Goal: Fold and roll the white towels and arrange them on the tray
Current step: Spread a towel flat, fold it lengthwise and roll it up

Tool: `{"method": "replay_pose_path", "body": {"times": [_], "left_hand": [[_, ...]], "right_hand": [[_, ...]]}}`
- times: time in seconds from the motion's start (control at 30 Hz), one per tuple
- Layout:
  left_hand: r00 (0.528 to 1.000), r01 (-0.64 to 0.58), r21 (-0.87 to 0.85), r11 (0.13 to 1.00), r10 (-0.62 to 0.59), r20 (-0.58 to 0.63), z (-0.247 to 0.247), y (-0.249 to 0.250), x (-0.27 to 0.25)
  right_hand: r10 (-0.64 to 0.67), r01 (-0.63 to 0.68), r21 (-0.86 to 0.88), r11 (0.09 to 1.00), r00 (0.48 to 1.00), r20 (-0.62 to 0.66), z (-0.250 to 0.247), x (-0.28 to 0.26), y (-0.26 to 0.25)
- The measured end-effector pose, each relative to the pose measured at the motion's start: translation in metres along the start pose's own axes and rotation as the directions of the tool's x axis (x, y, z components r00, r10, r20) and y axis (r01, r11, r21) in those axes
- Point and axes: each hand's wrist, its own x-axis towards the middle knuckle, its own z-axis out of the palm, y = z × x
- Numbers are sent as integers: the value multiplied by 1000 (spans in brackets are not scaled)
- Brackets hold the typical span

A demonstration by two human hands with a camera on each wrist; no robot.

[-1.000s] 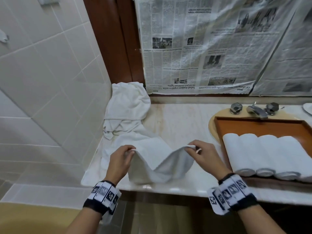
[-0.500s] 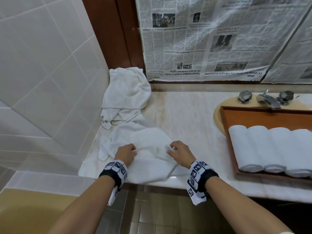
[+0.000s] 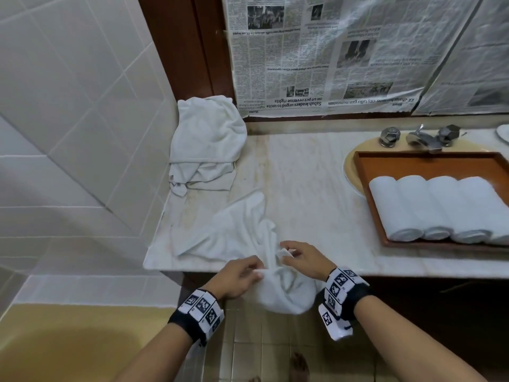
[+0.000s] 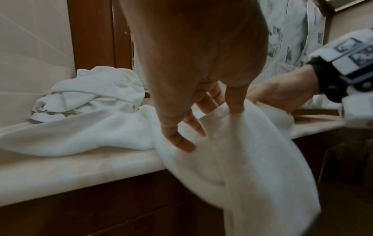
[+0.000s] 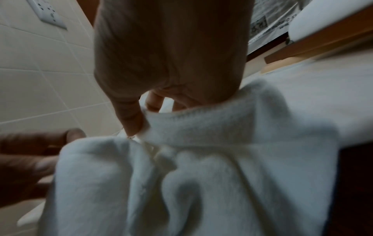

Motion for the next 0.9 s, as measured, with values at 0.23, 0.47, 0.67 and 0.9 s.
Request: {"method": "replay_pose_path", "body": {"times": [0.23,0.47,0.67,0.9], "left_hand": [[982,138,305,942,-89,-168,-16,-7,17],[991,131,397,908,-135,-17,1,1,8],[980,35,266,963,-86,182,28,4,-26],[987,53,150,987,-74,143,18,25,-37]], "right_hand": [[3,11,53,999,962,-272,22,-41,-4],[56,-26,88,996,935,-350,37,-65,-12],[-68,50,-67,996,953,-295,29,-86,-3],[-54,72,55,996,960,-274,4,-112,14]]}}
